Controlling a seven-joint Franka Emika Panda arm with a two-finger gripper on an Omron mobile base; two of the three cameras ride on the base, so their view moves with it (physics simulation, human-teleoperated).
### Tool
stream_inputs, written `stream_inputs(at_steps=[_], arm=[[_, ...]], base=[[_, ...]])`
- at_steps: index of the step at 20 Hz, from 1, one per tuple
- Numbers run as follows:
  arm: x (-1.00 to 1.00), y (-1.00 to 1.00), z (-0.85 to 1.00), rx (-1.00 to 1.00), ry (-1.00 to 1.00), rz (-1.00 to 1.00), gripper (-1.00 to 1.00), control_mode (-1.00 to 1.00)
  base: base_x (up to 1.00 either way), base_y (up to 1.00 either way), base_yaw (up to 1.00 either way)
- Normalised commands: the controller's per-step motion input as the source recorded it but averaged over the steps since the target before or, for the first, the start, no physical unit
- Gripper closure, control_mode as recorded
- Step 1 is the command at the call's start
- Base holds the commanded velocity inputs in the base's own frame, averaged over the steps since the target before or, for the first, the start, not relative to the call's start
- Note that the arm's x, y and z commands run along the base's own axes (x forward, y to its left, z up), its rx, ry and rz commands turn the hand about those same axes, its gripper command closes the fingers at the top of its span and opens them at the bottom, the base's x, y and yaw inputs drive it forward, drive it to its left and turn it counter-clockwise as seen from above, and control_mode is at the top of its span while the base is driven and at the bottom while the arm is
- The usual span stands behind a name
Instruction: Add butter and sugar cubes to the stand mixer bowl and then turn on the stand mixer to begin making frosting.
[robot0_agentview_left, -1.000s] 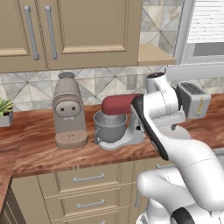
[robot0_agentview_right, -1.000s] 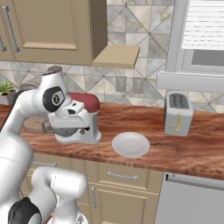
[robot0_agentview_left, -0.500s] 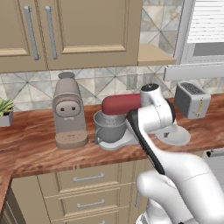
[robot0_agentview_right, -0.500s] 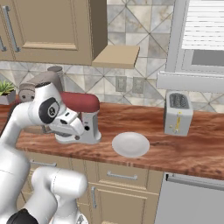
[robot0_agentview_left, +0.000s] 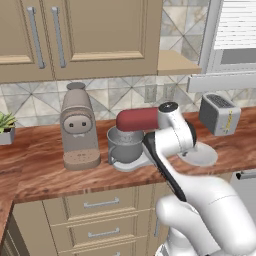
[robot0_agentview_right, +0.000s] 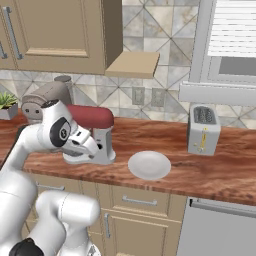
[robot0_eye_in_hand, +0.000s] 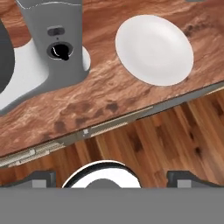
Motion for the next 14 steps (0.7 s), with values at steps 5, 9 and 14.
stream_inputs(at_steps=[5,9,14], arm=[[0.49,0.02,0.0,-0.07,0.0,0.1,-1.0,-1.0],[0.31,0.0,-0.02,-0.1,0.0,0.14,-1.0,-1.0],[0.17,0.0,-0.2,-0.07,0.0,0.18,-1.0,-1.0]], base=[[0.0,0.0,0.0],[0.0,0.0,0.0],[0.0,0.0,0.0]])
